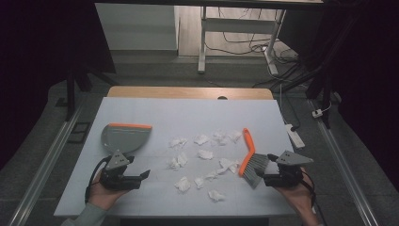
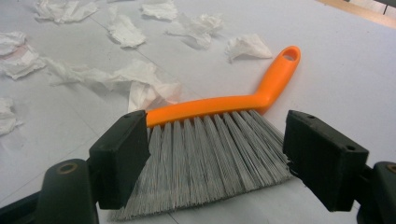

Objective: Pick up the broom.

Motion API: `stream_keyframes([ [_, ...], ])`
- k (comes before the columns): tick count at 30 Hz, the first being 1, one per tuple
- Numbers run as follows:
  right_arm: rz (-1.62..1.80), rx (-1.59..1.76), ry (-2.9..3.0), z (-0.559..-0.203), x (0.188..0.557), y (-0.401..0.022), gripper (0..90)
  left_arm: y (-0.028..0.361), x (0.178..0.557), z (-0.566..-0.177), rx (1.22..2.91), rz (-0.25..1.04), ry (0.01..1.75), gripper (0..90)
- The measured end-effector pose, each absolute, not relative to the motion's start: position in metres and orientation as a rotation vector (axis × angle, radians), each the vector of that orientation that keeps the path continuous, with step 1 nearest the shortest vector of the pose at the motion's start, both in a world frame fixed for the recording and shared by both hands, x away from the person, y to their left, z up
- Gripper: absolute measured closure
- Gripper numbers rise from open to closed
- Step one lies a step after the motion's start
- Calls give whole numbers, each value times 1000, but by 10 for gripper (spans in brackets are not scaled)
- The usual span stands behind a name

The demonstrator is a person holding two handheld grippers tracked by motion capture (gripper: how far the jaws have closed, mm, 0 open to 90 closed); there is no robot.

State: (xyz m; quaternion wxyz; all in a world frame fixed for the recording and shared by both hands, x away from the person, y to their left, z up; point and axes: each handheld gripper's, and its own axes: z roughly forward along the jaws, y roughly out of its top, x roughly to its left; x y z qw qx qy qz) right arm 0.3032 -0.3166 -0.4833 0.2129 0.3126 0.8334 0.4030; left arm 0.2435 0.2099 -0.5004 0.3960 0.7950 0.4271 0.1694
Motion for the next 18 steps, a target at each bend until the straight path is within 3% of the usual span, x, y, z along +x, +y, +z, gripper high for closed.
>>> stream_keyframes([
  [18,1094,885,2324,-486,303,-314,243,209,242,-500,2017,452,1076,200],
])
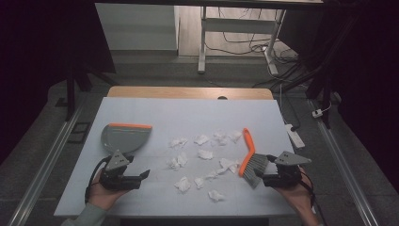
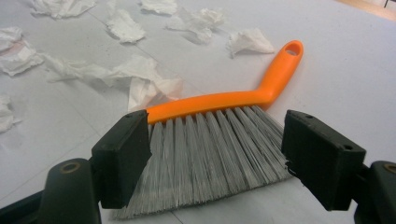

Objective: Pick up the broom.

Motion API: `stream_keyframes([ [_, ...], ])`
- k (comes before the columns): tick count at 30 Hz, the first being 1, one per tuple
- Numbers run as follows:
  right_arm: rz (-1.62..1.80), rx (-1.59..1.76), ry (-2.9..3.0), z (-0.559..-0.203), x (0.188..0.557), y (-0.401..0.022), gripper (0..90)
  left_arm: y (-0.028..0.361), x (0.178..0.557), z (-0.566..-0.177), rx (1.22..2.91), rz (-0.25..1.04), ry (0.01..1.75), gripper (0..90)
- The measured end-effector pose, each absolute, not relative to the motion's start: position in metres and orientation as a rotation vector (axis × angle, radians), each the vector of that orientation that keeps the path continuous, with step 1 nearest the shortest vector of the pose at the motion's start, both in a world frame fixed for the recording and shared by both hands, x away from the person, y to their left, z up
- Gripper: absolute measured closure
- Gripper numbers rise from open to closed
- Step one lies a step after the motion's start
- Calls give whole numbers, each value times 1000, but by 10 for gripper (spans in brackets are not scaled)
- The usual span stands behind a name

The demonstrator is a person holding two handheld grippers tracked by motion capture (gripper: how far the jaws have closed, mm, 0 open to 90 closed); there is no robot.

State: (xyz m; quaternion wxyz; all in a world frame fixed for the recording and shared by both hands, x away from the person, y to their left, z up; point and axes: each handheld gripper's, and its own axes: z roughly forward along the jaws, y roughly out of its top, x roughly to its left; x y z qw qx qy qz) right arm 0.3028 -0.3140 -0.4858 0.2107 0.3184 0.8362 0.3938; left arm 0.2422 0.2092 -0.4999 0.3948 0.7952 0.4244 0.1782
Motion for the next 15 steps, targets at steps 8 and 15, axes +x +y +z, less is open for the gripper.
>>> stream_keyframes([
  [8,1103,893,2323,-479,302,-312,265,210,243,-498,2023,467,1065,190],
  [15,1080,899,2318,-464,303,-306,270,212,246,-497,2020,468,1062,190],
])
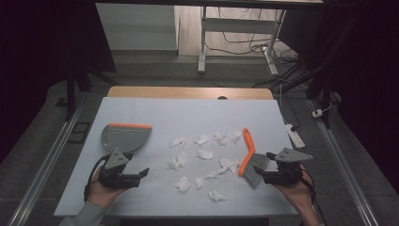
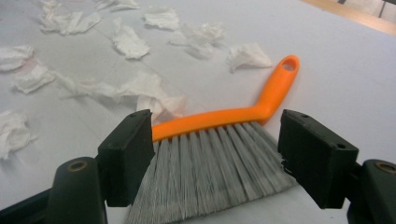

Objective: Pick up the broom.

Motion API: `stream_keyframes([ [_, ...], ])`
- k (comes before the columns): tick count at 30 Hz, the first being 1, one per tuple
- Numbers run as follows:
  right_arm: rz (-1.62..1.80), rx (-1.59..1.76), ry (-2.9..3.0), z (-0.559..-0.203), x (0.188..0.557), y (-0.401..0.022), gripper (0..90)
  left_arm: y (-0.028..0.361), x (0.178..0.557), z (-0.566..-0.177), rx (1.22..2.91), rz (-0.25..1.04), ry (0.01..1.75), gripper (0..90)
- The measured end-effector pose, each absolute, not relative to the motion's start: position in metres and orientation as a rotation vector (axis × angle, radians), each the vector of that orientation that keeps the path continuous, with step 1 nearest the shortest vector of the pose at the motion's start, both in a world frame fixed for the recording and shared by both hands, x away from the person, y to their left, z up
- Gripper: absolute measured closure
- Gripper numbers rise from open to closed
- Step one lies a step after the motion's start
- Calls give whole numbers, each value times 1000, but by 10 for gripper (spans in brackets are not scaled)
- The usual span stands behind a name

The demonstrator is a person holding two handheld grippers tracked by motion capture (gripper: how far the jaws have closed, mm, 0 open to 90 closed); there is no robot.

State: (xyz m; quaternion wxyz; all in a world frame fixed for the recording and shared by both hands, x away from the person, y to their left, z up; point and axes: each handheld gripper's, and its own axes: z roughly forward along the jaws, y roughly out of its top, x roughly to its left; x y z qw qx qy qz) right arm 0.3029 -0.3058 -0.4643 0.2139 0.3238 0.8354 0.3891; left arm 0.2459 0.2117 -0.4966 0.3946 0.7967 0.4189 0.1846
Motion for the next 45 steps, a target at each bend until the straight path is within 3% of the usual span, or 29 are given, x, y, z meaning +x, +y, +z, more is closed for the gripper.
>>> stream_keyframes([
  [12,1075,908,2313,-426,308,-296,275,209,246,-496,2034,477,1057,190],
  [22,1044,973,2335,-429,339,-286,276,207,244,-494,2035,485,1055,190],
  [35,758,1155,2424,-421,385,-263,295,206,243,-496,2045,475,1044,191],
  [45,498,1389,2483,-450,419,-254,307,205,241,-498,2049,464,1026,198],
])
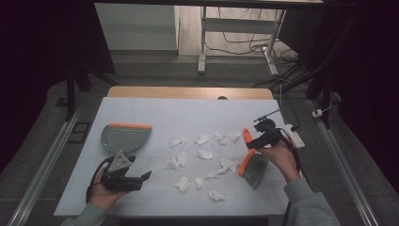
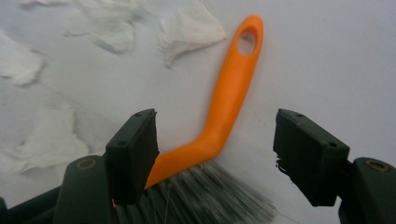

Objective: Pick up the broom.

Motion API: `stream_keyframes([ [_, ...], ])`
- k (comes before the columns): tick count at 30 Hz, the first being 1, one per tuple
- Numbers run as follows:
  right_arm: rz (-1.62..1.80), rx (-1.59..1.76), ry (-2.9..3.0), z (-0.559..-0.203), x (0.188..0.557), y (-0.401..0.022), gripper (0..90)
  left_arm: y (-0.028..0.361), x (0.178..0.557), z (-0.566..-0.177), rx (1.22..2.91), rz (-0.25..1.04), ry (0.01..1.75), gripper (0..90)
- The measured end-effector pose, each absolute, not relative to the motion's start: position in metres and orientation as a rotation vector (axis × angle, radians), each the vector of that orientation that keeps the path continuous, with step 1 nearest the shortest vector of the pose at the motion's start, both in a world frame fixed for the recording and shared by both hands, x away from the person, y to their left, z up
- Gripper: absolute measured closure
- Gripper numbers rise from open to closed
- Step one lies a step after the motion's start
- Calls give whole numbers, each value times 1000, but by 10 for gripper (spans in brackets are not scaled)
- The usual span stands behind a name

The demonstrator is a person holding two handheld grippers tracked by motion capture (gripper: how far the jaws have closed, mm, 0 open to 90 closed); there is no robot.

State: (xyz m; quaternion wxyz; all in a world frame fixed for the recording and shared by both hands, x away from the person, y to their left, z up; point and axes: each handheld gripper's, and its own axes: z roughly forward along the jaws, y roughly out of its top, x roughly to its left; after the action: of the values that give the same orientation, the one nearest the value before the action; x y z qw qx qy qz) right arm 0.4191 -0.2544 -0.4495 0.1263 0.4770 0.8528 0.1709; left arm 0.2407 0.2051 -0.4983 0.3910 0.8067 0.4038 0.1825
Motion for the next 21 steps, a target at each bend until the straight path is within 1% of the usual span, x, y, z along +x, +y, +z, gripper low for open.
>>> stream_keyframes([
  [7,401,1474,2502,-470,437,-248,306,204,241,-500,2059,454,1020,199],
  [11,361,1516,2485,-480,442,-248,320,204,241,-500,2061,454,1019,198],
  [14,326,1548,2483,-485,445,-247,351,204,241,-500,2064,452,1019,199],
  [16,308,1562,2482,-487,446,-247,390,203,241,-501,2066,451,1017,198],
  [17,308,1562,2482,-487,446,-247,390,203,241,-501,2068,452,1016,198],
  [21,259,1598,2480,-491,447,-245,441,202,241,-501,2072,452,1015,198],
])
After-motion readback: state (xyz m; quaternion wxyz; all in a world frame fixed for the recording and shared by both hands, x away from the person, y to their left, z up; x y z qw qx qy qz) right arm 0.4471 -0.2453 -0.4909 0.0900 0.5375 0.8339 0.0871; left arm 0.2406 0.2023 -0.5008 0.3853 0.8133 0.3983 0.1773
